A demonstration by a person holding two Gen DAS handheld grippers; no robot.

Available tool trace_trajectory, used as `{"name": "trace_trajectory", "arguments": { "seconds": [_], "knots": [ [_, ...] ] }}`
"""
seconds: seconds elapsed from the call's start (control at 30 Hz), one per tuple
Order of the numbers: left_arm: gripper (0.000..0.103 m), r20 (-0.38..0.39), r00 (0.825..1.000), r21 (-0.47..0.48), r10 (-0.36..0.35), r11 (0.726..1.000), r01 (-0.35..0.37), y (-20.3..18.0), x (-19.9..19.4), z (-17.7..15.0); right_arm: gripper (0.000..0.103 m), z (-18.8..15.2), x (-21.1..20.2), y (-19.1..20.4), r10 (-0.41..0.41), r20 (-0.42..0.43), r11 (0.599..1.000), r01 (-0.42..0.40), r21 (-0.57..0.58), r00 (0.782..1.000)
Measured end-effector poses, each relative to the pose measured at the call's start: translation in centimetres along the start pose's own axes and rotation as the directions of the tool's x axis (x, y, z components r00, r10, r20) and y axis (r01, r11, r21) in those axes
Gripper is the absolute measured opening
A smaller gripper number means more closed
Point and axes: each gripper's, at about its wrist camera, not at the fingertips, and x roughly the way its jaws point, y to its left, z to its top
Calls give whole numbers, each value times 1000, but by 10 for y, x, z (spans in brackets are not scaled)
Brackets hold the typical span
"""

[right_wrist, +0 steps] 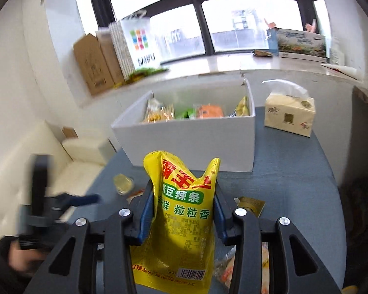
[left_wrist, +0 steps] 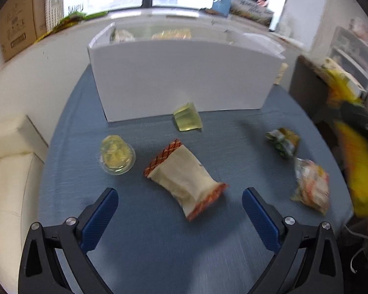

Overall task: Organize snacks
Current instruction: 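Grasp the cream paper-wrapped pastry with the left tool while the right holds the yellow bag, then carry both snacks over the box and release them inside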

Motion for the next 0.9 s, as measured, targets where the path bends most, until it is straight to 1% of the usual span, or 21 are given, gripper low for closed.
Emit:
{"name": "trace_trajectory", "arguments": {
  "seconds": [0.1, 0.13, 0.17, 0.23, 0.3, 0.4, 0.43, 0.47, 0.5, 0.53, 0.57, 0.6, 0.63, 0.73, 0.83, 0.87, 0.9],
  "knots": [
    [103, -40, 999, -42, 6, 999, -7, -3, 23, 8, 45, 4, -5, -3, -33, 16, 999, 33, -7, 999],
    [103, -48, 999, -42, 17, 999, -19, -5, 29, 9, 45, 3, -7, -4, -29, 17, 1000, 29, -2, 999],
    [103, -59, 997, -39, 48, 998, -50, -9, 37, 11, 45, 2, -9, -5, -26, 20, 1000, 25, 7, 999],
    [103, -79, 993, -40, 82, 996, -85, -13, 48, 12, 45, -1, -9, -7, -27, 18, 1000, 27, 7, 999],
    [103, -76, 987, -20, 141, 990, -142, -20, 54, 12, 45, -1, -8, -8, -34, 15, 999, 34, 4, 999],
    [102, -69, 987, -19, 142, 989, -144, -24, 54, 13, 45, -5, -5, -7, -29, 4, 1000, 29, -3, 1000],
    [98, -55, 989, -10, 139, 990, -139, -25, 53, 12, 45, -6, -3, -7, -29, 0, 1000, 29, -5, 1000],
    [79, -40, 990, -2, 135, 991, -135, -25, 51, 12, 45, -8, -4, -7, -30, -2, 1000, 30, -7, 1000],
    [62, -16, 992, 8, 123, 992, -123, -24, 44, 13, 45, -10, -4, -6, -30, -5, 1000, 30, -7, 1000],
    [49, -17, 993, 12, 116, 993, -116, -23, 41, 13, 45, -11, -4, -5, -28, -7, 1000, 28, -8, 1000],
    [46, -17, 995, 15, 97, 995, -97, -22, 38, 14, 45, -13, -5, -4, -27, -8, 1000, 27, -12, 1000],
    [46, -7, 997, 34, 79, 996, -79, -21, 33, 13, 45, -13, -4, -4, -27, -10, 1000, 26, -17, 1000],
    [46, 11, 997, 44, 78, 996, -79, -21, 28, 12, 45, -14, -4, -4, -27, -10, 999, 27, -18, 1000],
    [46, 68, 997, 76, 31, 996, -36, -21, 4, 8, 46, -15, -3, -5, -28, -10, 1000, 28, -13, 1000],
    [46, 135, 991, 104, -10, 995, -4, -25, -27, 9, 46, -15, -2, -4, -31, -10, 999, 31, -10, 999],
    [46, 146, 989, 111, -25, 994, 9, -25, -35, 10, 46, -15, -2, -4, -31, -9, 999, 30, -10, 999],
    [46, 170, 984, 113, -57, 993, 39, -25, -47, 12, 46, -14, -1, -4, -27, -9, 1000, 27, -9, 1000]
  ]
}}
